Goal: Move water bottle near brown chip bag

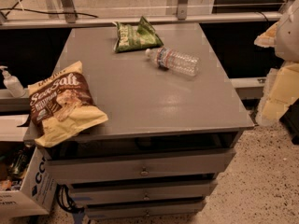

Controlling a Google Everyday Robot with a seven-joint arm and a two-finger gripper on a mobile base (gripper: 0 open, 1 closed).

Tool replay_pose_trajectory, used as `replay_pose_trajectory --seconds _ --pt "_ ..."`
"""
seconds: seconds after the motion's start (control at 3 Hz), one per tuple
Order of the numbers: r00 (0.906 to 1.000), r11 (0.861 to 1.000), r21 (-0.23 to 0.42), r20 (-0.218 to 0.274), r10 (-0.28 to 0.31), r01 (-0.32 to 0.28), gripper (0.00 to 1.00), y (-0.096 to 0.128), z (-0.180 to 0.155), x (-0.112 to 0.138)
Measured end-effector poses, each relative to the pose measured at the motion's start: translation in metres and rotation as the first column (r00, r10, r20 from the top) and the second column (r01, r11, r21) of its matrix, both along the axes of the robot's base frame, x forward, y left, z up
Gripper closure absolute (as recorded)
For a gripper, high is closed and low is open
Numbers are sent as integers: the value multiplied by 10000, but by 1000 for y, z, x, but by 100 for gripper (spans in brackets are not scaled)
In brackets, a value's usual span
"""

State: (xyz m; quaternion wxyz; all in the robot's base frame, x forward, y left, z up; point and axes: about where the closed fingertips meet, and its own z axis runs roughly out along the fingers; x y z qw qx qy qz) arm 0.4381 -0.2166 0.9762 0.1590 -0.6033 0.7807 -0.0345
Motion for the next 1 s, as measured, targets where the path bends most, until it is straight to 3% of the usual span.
replay_pose_trajectory --seconds 0.67,1.0 --pt "9998 9997 187 103 144 -146 0 5 -1 -1" --pt "9990 9949 941 274 343 -367 0 15 -11 11"
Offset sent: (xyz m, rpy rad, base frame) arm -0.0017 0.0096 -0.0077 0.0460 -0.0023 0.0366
